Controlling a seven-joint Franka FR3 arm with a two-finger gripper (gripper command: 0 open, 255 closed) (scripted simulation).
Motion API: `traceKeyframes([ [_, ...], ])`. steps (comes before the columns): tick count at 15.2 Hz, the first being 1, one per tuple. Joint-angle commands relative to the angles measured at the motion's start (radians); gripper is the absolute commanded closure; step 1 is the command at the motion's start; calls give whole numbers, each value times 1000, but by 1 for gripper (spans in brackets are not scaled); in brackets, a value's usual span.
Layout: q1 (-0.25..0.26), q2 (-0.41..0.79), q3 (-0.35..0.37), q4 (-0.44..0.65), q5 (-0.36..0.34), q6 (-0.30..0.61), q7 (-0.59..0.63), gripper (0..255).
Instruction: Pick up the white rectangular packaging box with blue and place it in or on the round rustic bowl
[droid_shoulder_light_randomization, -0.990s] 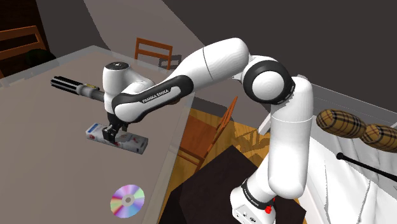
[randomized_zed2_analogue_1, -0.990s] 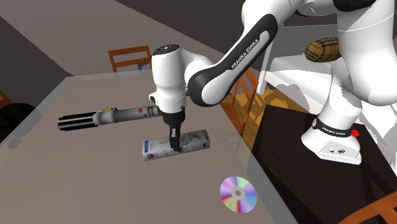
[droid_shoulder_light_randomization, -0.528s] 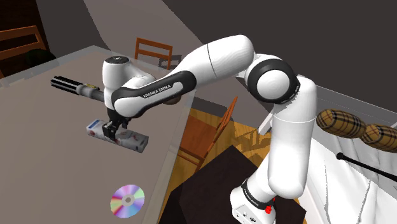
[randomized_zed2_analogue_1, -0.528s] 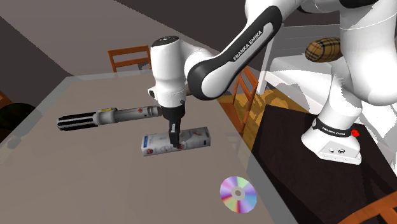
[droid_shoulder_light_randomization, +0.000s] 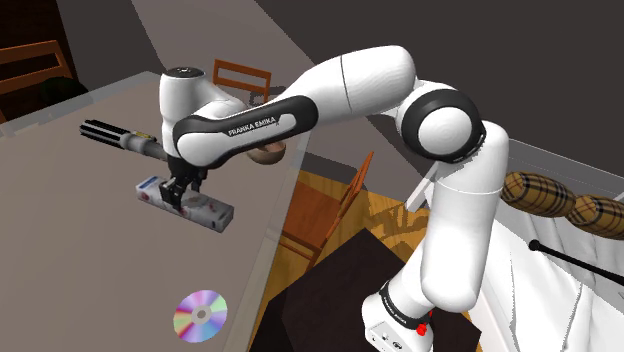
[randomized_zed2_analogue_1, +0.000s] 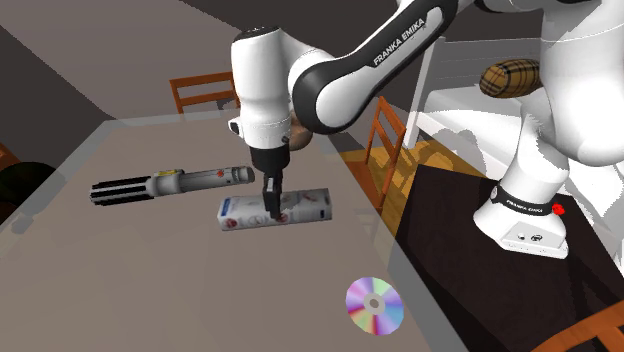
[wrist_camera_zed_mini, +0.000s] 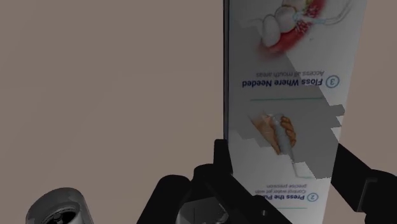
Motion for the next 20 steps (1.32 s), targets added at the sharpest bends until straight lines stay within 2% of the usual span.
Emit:
traceKeyframes([
  [1,0,-11,3,12,5,-23,-2,255],
  [20,-8,-98,20,145,44,-237,-26,255],
])
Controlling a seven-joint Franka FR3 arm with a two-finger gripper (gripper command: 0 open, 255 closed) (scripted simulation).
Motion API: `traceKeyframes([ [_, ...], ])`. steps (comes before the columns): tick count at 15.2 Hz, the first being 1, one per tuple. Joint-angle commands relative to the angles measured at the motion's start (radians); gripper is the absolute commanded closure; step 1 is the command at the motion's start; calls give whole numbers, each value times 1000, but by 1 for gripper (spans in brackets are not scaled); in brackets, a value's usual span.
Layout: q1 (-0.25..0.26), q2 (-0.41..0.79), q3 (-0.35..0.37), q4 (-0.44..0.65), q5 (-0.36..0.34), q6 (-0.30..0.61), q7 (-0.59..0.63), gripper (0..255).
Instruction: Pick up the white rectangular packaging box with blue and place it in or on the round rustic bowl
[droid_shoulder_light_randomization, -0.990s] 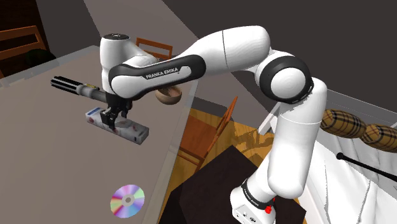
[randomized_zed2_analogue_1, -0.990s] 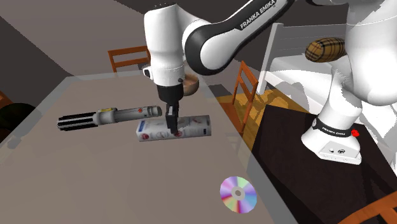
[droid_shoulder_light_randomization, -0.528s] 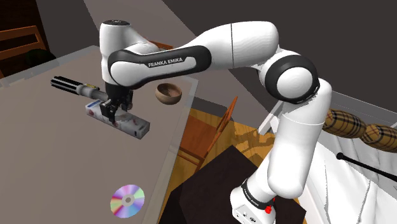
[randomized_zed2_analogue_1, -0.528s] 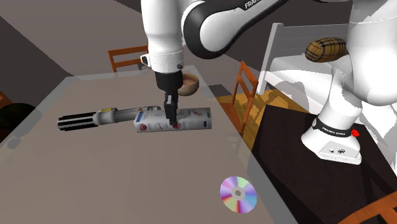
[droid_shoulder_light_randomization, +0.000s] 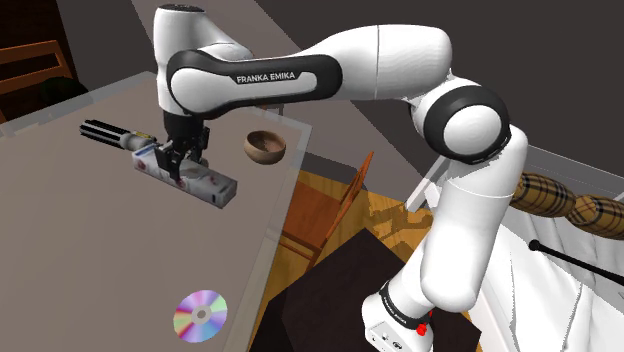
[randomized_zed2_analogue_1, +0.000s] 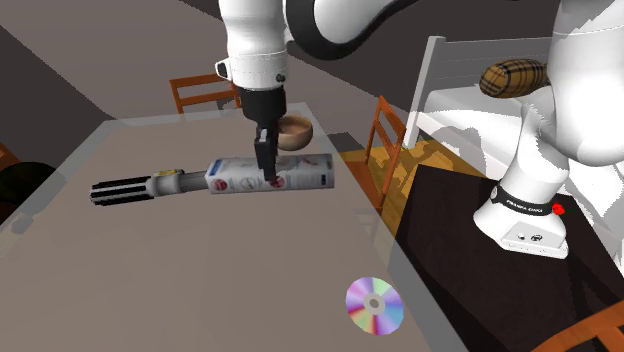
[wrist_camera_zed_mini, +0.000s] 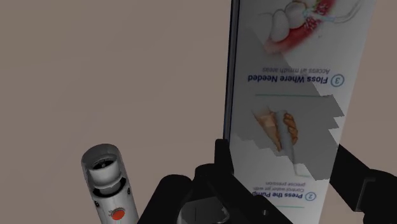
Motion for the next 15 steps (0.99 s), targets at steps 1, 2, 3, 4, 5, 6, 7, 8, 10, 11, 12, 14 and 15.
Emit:
traceKeyframes([
  [1,-16,-9,-5,2,5,-10,-23,255],
  [2,-31,-15,-12,-3,9,-9,-45,255],
  [3,-47,-20,-18,-7,13,-9,-67,255],
  [4,-62,-23,-24,-10,16,-9,-90,255],
  [5,-77,-26,-31,-12,19,-10,-112,255],
  [6,-91,-28,-38,-12,22,-11,-134,255],
  [7,-106,-29,-45,-11,25,-12,-156,255],
  [8,-120,-29,-52,-9,27,-14,-178,255],
  [10,-148,-26,-66,0,31,-19,-221,255],
  [11,-161,-24,-73,6,32,-22,-242,255],
  [12,-175,-20,-80,14,34,-26,-263,255],
  [14,-201,-10,-94,33,36,-34,-305,255],
  [15,-214,-3,-101,44,36,-39,-326,255],
])
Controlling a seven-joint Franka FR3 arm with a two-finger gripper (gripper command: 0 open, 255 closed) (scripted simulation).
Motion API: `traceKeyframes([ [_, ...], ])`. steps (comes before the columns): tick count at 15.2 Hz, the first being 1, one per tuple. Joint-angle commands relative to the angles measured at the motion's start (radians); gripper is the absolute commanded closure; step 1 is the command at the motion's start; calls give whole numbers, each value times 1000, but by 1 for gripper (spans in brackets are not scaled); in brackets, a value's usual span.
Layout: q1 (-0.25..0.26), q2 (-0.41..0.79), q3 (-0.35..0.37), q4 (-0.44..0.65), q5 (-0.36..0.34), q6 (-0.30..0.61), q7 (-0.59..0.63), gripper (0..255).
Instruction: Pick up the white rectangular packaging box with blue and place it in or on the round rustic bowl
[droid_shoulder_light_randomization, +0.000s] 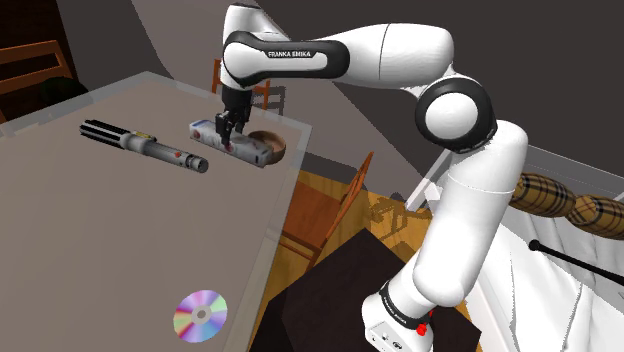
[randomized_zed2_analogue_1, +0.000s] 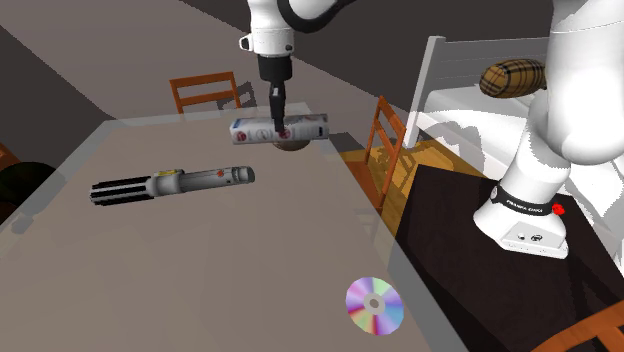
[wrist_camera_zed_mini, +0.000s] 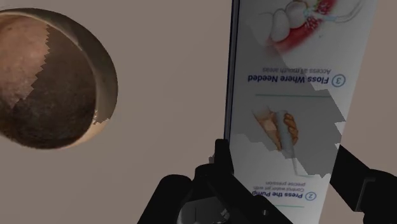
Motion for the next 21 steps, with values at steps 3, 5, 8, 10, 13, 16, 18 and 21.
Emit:
traceKeyframes([
  [3,-51,24,-26,51,4,-24,-82,255],
  [5,-75,46,-39,87,4,-38,-122,255],
  [8,-111,86,-58,153,4,-64,-179,255],
  [10,-133,119,-69,207,4,-85,-216,255],
  [13,-166,177,-86,303,3,-123,-271,255],
  [16,-196,251,-101,427,1,-172,-323,255],
  [18,-210,296,-108,503,-1,-203,-349,255],
  [21,-213,292,-108,456,-1,-161,-348,255],
])
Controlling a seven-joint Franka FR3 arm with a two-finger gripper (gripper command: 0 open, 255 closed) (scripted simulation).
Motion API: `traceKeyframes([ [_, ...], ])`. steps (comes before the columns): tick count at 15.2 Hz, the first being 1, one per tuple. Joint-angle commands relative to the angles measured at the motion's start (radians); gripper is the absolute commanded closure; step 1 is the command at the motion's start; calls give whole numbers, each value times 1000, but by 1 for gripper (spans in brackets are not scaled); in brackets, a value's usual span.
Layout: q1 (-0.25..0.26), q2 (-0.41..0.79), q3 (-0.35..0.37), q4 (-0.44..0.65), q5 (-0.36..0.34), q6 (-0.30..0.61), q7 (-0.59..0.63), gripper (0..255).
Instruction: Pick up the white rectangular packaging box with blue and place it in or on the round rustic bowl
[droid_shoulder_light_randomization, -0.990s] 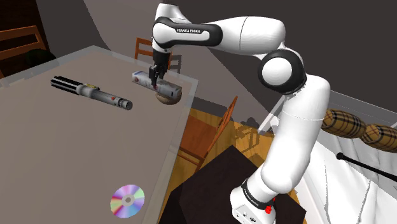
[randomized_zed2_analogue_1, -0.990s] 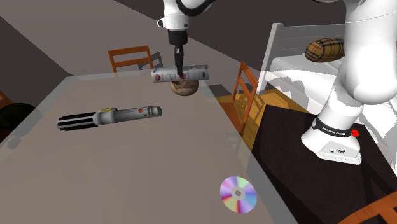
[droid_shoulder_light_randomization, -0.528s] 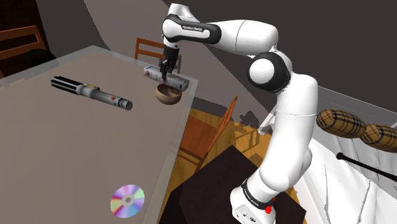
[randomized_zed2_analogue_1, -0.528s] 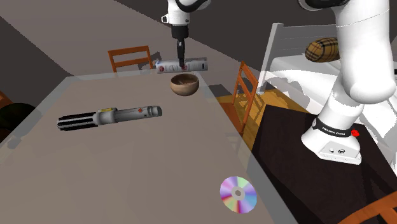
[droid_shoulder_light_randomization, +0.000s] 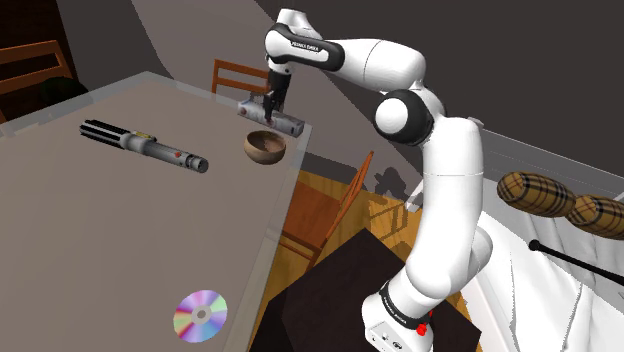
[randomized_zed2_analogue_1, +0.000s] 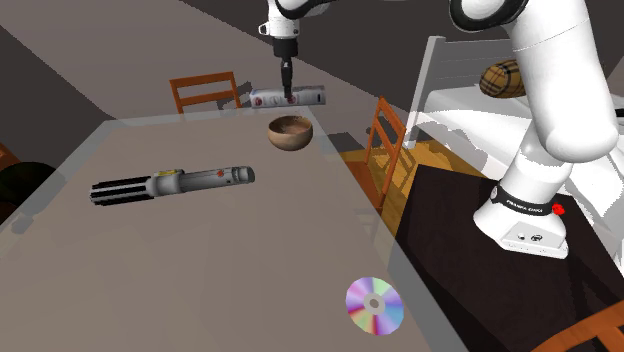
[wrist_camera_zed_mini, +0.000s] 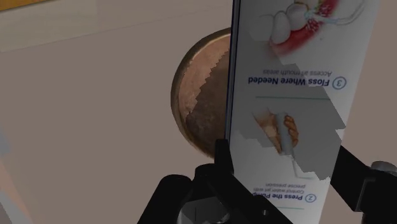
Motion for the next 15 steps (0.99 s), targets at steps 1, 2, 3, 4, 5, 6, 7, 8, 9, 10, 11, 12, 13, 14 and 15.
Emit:
traceKeyframes([
  [1,-2,3,-1,-18,0,22,-2,255],
  [2,-3,3,-1,-31,0,36,-2,255],
  [3,-4,4,-1,-44,-1,49,-1,255],
  [4,-4,4,-1,-56,-1,62,-1,255],
  [5,-5,5,-1,-68,-1,75,-1,255],
  [6,-5,6,-1,-80,-1,87,0,255],
  [7,-6,8,-2,-91,-2,100,0,255],
  [8,-6,10,-2,-101,-2,112,0,255],
  [9,-6,12,-2,-112,-3,124,1,255],
  [10,-7,14,-2,-121,-3,136,1,255],
  [11,-7,17,-3,-131,-3,148,1,255],
  [12,-7,19,-3,-140,-4,160,2,255],
  [13,-7,22,-3,-148,-4,171,2,255],
  [14,-7,26,-4,-156,-5,183,2,255],
  [15,-7,26,-4,-156,-5,183,2,255],
])
